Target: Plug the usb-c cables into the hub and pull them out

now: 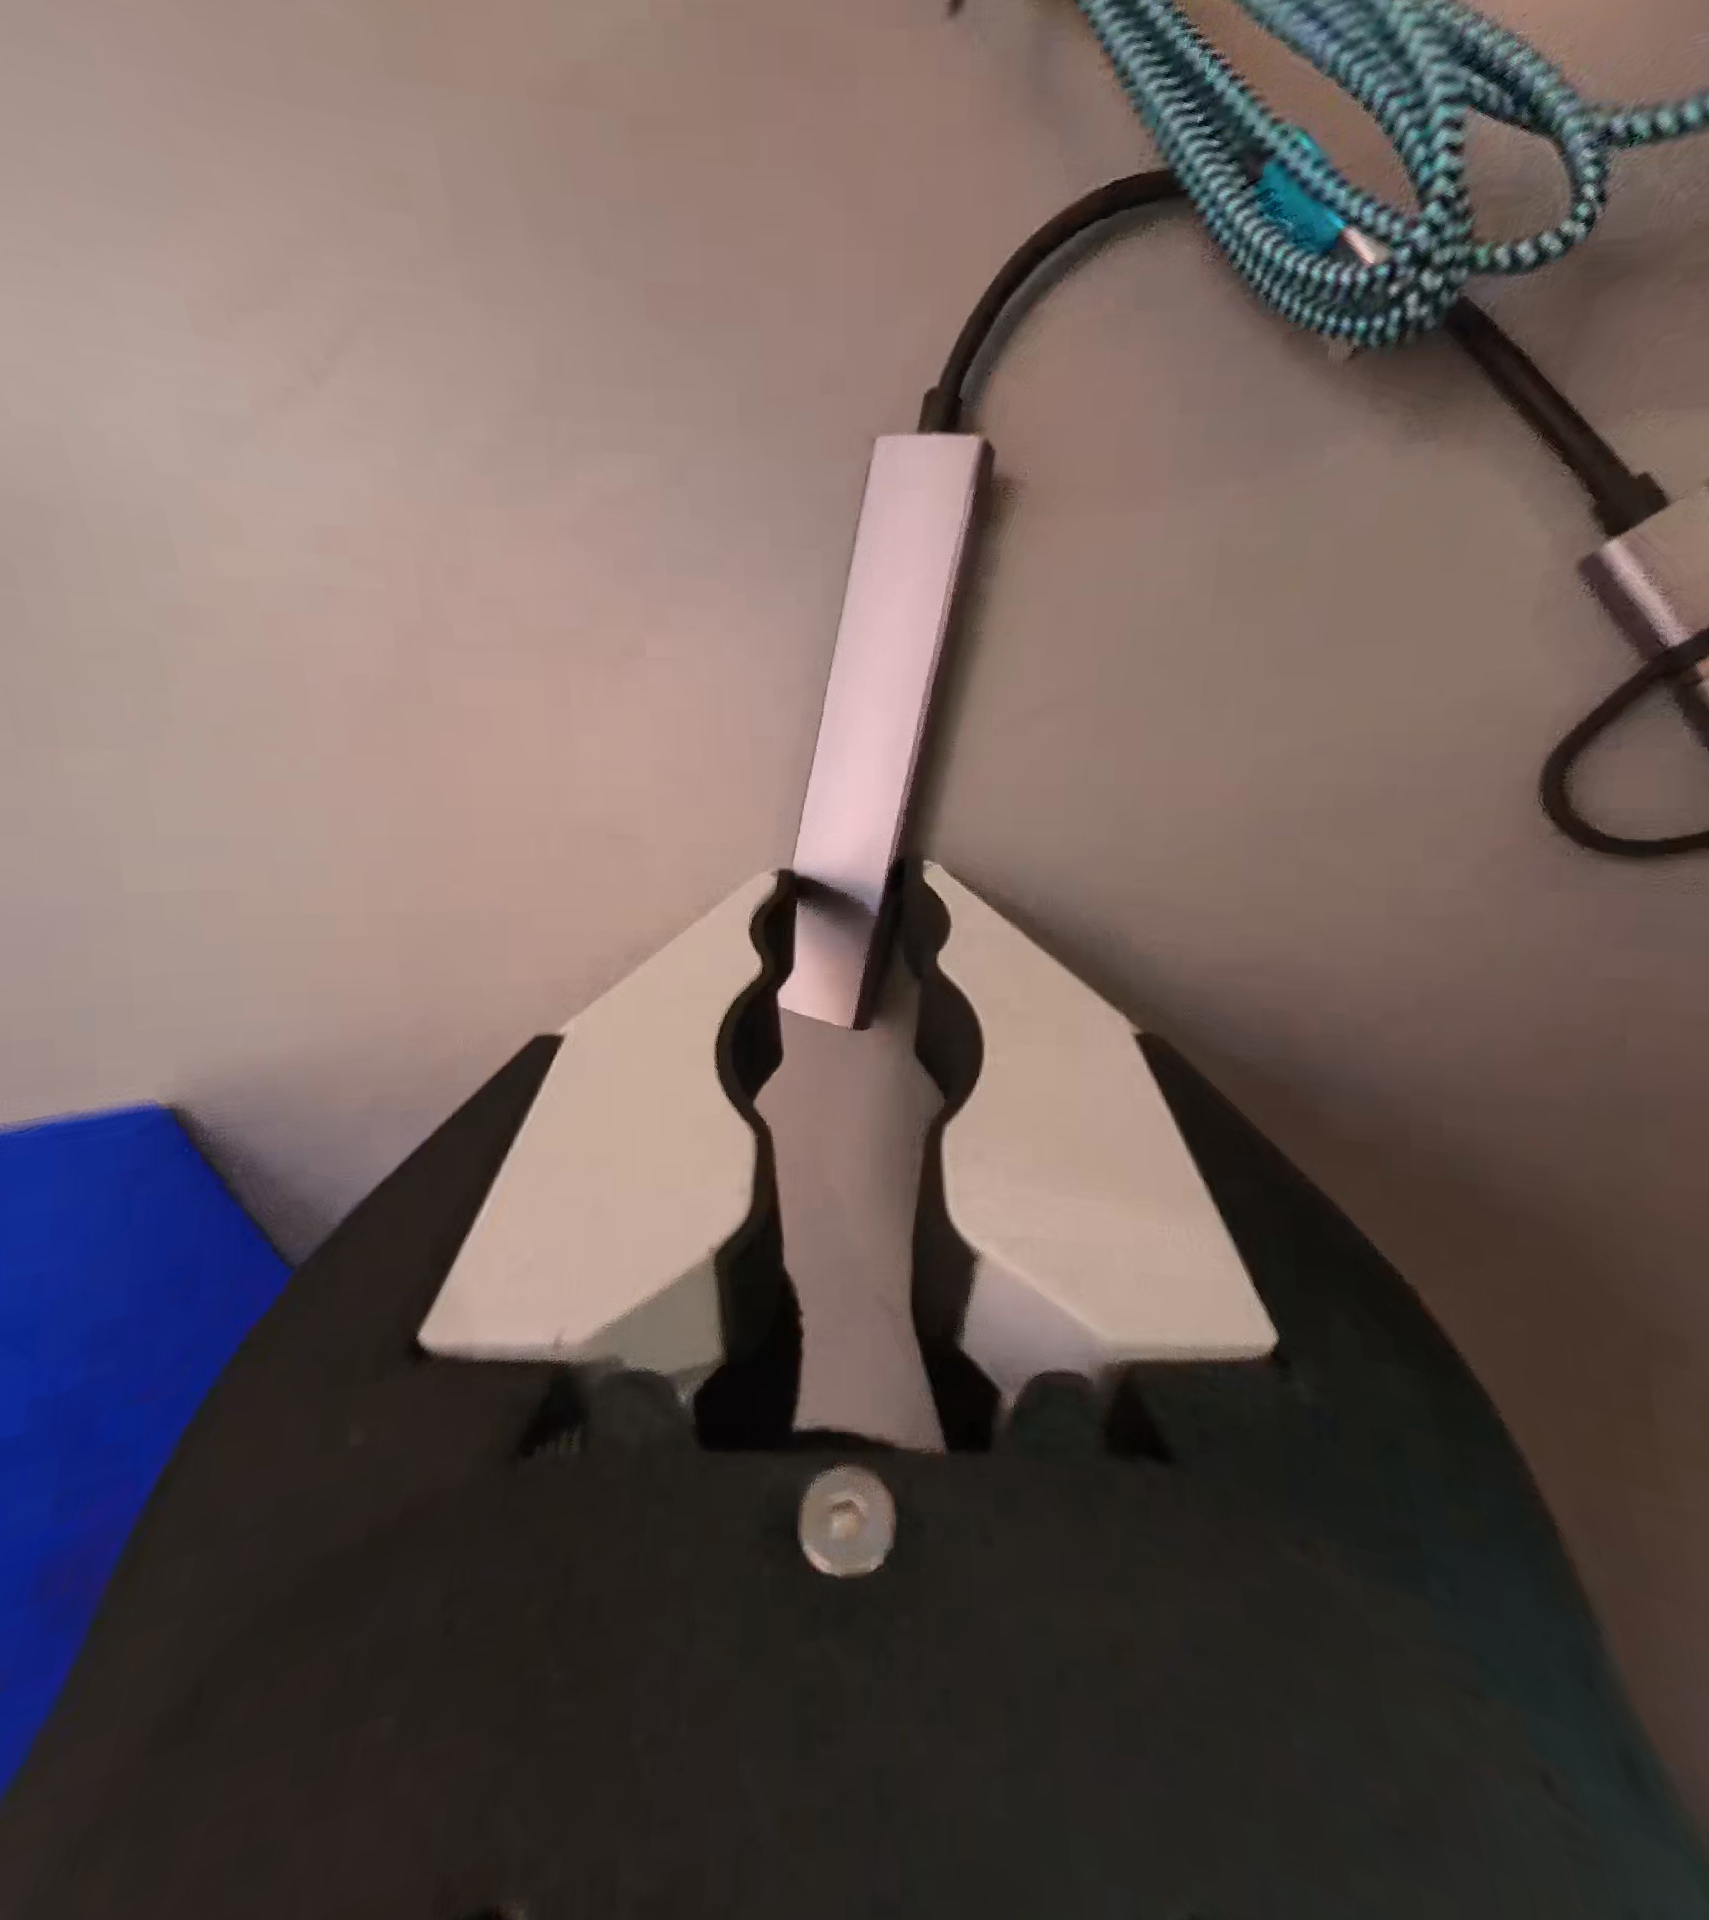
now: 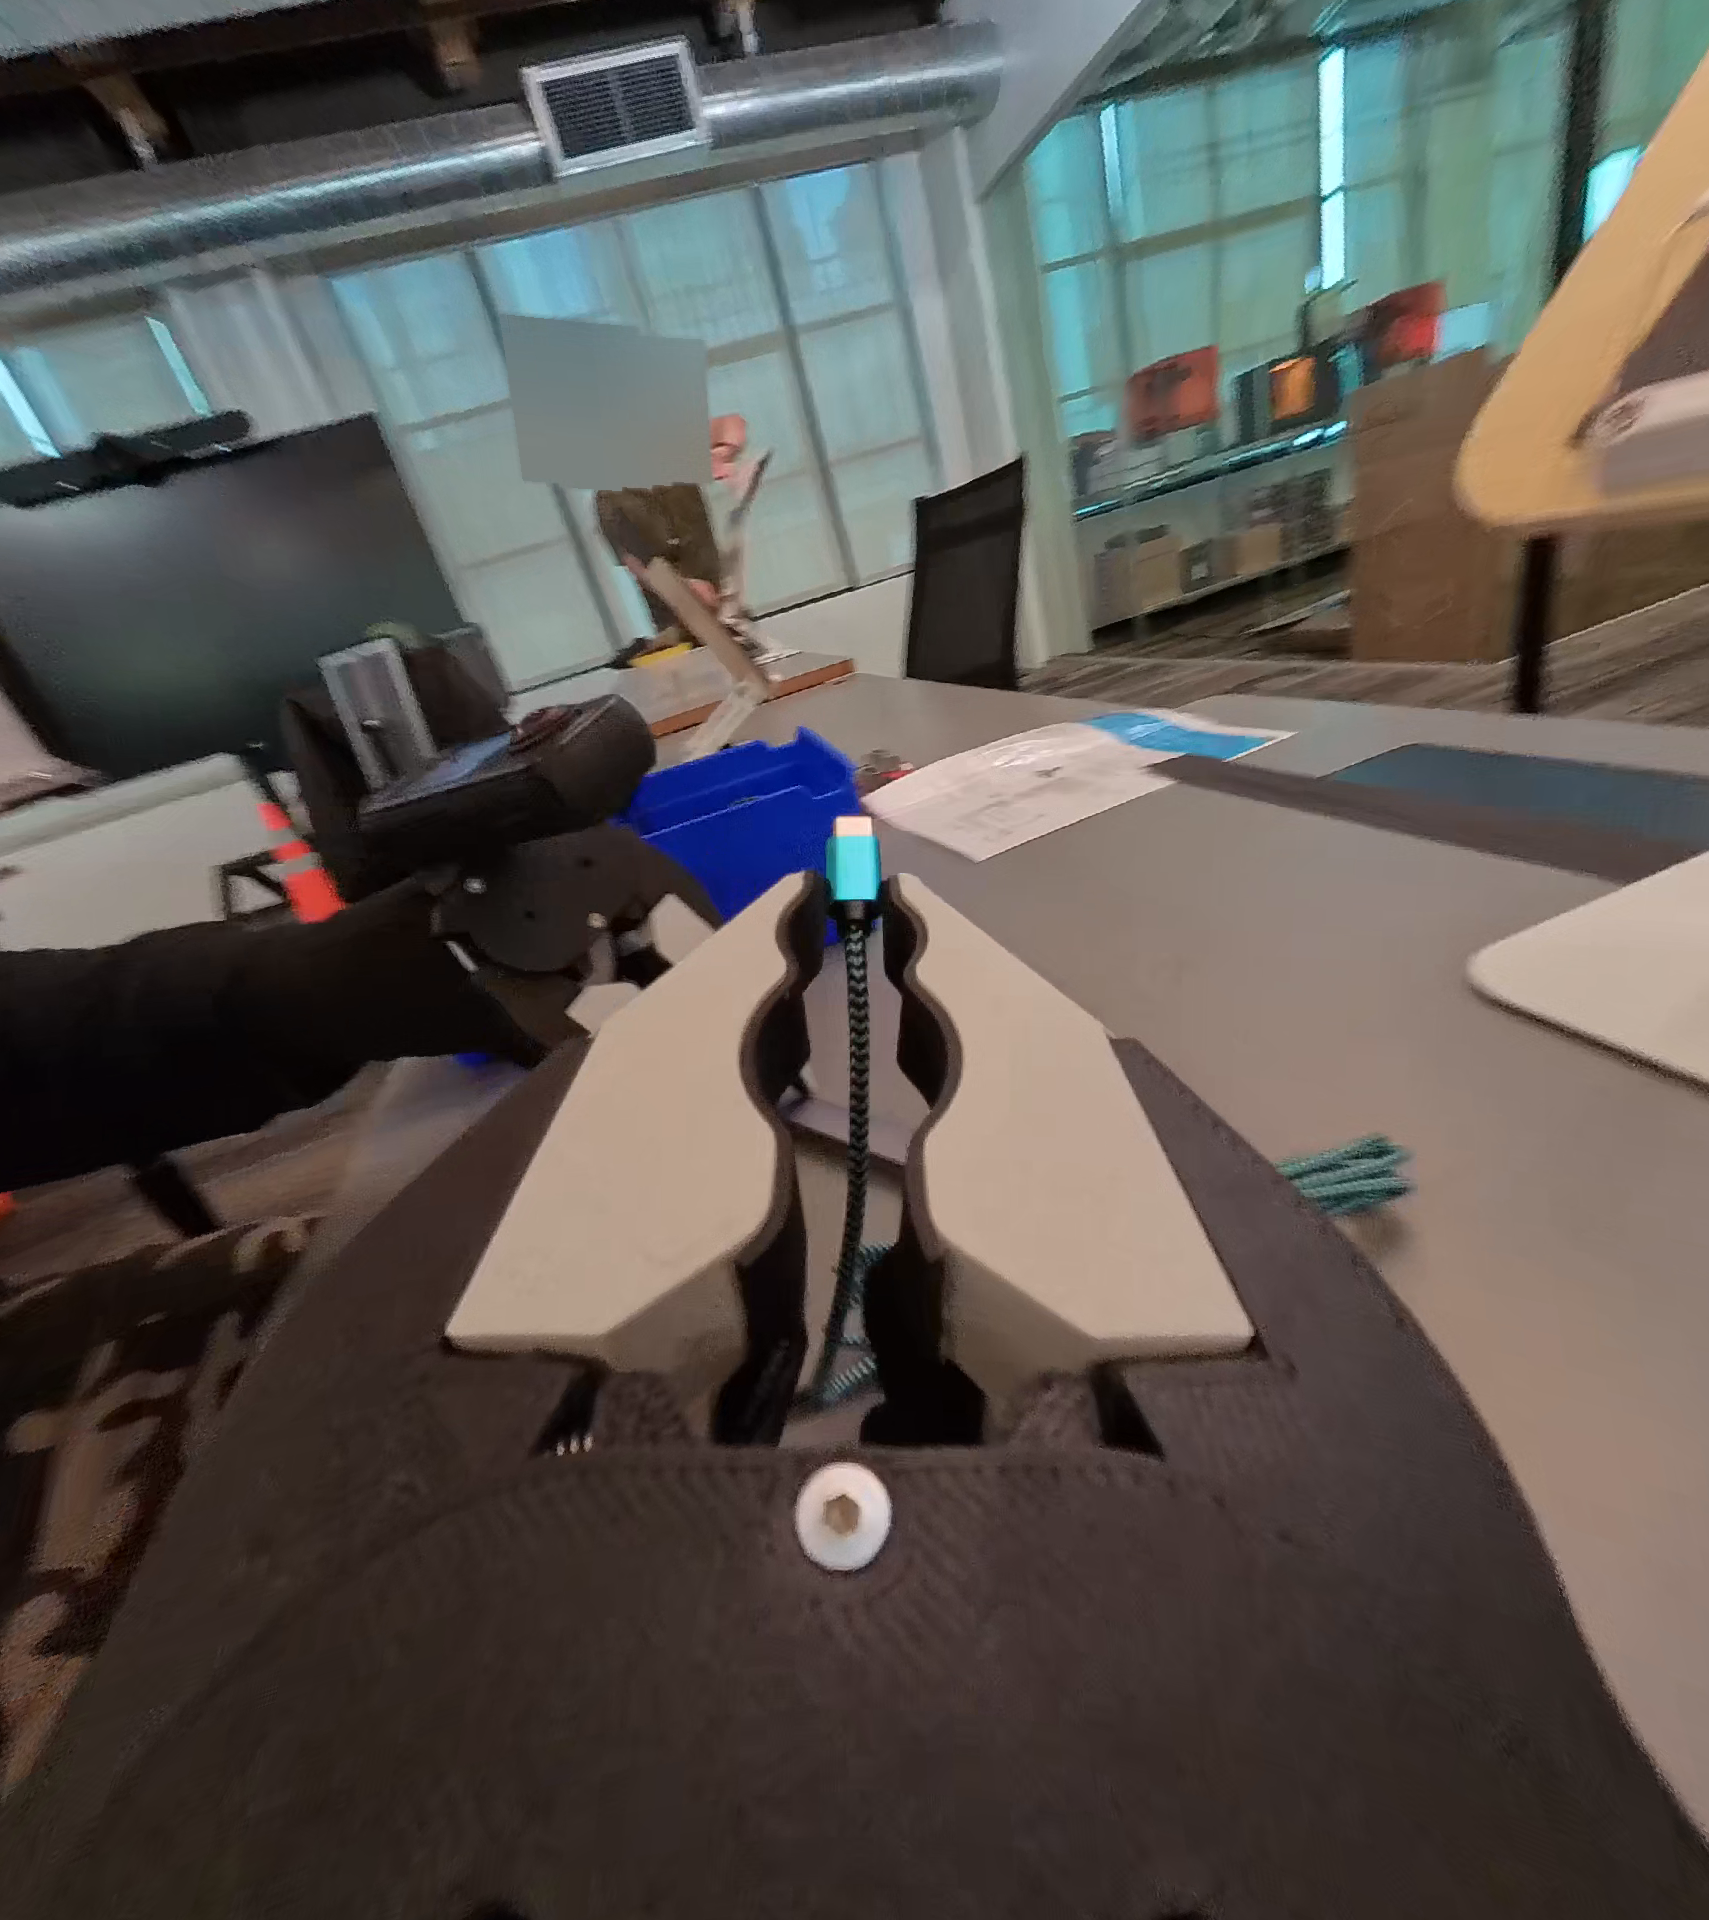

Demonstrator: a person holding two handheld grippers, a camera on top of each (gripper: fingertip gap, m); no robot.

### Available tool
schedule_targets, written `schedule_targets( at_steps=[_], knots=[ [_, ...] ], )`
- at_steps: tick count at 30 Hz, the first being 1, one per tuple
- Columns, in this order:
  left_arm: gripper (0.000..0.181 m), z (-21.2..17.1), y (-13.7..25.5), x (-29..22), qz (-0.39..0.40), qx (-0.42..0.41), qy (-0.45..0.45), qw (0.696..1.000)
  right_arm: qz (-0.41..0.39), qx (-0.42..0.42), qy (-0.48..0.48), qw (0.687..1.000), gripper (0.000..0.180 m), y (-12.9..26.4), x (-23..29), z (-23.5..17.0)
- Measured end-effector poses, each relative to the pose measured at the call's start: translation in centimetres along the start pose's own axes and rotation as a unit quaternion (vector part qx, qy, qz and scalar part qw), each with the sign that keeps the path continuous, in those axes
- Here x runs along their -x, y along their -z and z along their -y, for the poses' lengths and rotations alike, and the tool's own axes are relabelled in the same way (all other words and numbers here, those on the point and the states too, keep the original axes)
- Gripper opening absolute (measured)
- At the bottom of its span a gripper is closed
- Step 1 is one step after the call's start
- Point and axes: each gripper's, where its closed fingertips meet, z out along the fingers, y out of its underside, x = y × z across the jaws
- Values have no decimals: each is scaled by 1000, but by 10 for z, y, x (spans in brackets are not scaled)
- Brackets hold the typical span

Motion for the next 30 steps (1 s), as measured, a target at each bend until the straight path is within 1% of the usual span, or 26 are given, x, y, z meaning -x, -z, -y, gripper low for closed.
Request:
schedule_targets(
  at_steps=[3,6,9,12,16,20,22,23,25,27,29,30],
  knots=[
    [19,-10,5,8,-15,-9,95,995,-37,-1,43,998,9,6,-6,7],
    [19,-20,10,8,-27,-19,146,989,-55,-1,59,997,9,8,-9,8],
    [19,-25,16,-3,-36,-21,147,988,-62,15,62,996,9,6,-11,3],
    [17,-24,22,-24,-67,-27,150,986,-67,27,75,995,8,4,-11,0],
    [12,-12,30,-70,-151,-53,168,973,-60,55,90,993,9,-1,-7,-9],
    [20,4,40,-120,-247,-73,150,955,-43,103,116,987,9,-9,1,-26],
    [26,11,50,-127,-276,-90,141,947,-21,124,141,982,9,-13,11,-34],
    [26,17,59,-126,-286,-111,137,942,-11,137,150,979,9,-16,15,-39],
    [32,25,72,-104,-236,-147,116,954,16,154,150,976,9,-19,24,-47],
    [41,36,84,-77,-145,-192,61,969,58,158,119,979,9,-21,36,-52],
    [49,49,96,-57,-31,-228,-37,972,96,158,83,979,9,-21,47,-54],
    [49,57,102,-54,16,-245,-93,965,111,159,68,979,9,-21,51,-55]
  ],
)
